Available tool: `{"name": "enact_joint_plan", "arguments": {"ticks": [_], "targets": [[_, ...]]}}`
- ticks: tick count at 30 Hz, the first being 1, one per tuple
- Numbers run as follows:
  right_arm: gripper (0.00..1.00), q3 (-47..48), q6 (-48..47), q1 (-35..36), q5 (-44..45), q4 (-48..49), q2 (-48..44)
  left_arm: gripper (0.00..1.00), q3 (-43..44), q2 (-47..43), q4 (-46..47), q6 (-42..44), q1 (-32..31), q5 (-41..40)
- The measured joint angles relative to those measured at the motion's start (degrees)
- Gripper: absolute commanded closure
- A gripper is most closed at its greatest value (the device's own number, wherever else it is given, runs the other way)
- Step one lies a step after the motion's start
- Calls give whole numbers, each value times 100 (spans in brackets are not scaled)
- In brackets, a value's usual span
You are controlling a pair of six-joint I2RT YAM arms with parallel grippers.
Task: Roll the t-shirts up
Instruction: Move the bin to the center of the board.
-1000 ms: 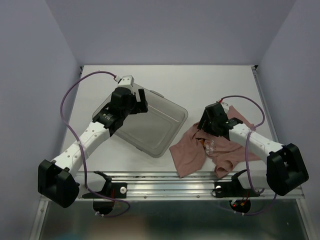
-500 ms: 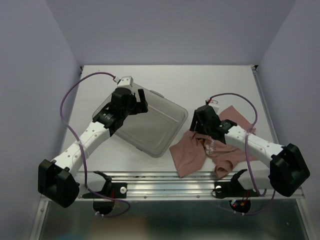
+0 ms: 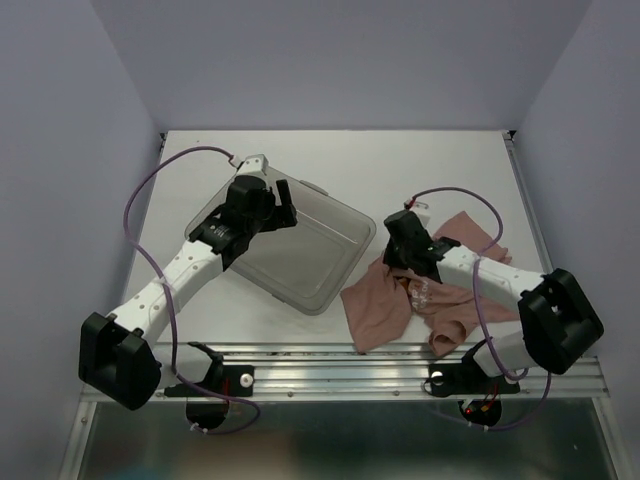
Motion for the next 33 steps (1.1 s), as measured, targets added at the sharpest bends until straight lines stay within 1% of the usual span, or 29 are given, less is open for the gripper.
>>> {"name": "enact_joint_plan", "arguments": {"ticks": [3, 5, 6, 8, 9, 11, 12, 15, 17, 20, 22, 23, 24, 26, 27, 29, 30, 31, 33], "targets": [[99, 0, -17, -125, 142, -46, -461, 12, 0, 219, -4, -17, -46, 144], [99, 0, -68, -372, 216, -55, -848, 14, 0, 413, -9, -22, -168, 245], [99, 0, -98, -586, 258, -72, -1078, 18, 2, 562, -31, -22, -332, 273], [99, 0, -162, -988, 341, -120, -1388, 20, 26, 820, -109, -15, -726, 361], [99, 0, -170, -1062, 361, -138, -1438, 21, 66, 940, -155, -11, -957, 415], [99, 0, -214, -1375, 442, -249, -1598, 21, 164, 1141, -223, 9, -1438, 509], [99, -4, -227, -1423, 448, -273, -1611, 21, 260, 1274, -260, 28, -1797, 544], [99, -37, -249, -1506, 470, -385, -1615, 15, 544, 1589, -361, 68, -2503, 494], [99, -83, -247, -1508, 468, -400, -1615, 14, 734, 1825, -424, 85, -2804, 415], [99, -157, -243, -1508, 452, -466, -1615, 14, 986, 2199, -531, 98, -3003, 157], [99, -190, -238, -1508, 442, -490, -1615, 18, 1093, 2409, -592, 116, -3071, -15], [99, -195, -225, -1508, 433, -518, -1615, 24, 1165, 2581, -640, 133, -3108, -153], [99, -195, -221, -1508, 426, -520, -1615, 26, 1220, 2699, -675, 142, -3136, -247], [99, -195, -216, -1508, 420, -520, -1626, 33, 1296, 2924, -739, 173, -3180, -492], [99, -195, -205, -1508, 415, -527, -1639, 40, 1327, 3086, -787, 184, -3202, -623], [99, -195, -201, -1508, 407, -527, -1663, 48, 1338, 3224, -892, 208, -3222, -826], [99, -195, -199, -1508, 402, -531, -1687, 55, 1338, 3296, -979, 269, -3228, -975], [99, -195, -199, -1508, 402, -535, -1703, 59, 1338, 3322, -1043, 306, -3228, -1093], [99, -195, -195, -1508, 402, -544, -1711, 61, 1340, 3327, -1106, 380, -3226, -1224]]}}
